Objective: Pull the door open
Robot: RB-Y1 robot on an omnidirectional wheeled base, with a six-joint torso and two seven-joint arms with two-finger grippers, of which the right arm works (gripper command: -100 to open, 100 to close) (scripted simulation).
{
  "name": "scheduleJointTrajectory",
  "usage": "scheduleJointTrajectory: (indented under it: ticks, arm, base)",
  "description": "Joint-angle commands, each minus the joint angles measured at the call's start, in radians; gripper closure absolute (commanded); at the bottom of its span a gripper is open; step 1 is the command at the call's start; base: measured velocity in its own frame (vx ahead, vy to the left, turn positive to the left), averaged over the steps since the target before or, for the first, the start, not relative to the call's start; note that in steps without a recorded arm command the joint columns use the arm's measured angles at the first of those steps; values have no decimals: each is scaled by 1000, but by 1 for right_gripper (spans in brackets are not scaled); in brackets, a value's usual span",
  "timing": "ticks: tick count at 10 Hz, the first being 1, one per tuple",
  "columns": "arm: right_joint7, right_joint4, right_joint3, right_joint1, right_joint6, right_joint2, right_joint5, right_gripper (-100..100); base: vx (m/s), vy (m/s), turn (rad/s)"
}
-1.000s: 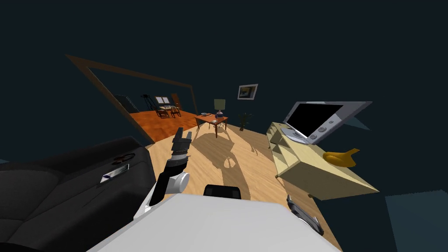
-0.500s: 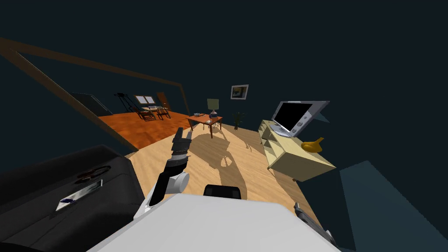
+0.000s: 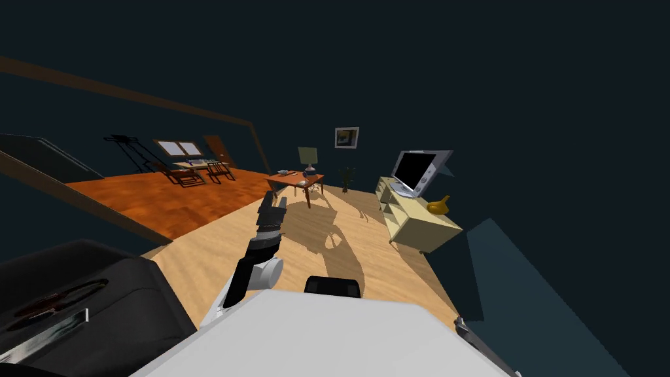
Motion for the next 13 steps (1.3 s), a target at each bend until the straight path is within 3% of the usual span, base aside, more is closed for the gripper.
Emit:
scheduleJointTrajectory:
  ticks: [1,13]
  arm:
    - [-19,28,10,-5,-9,-9,-37,-100]
    - [-117,157,59,-10,-56,-76,-268,-100]
  base:
    - [-30,-4,-329]
    - [-28,-8,-255]
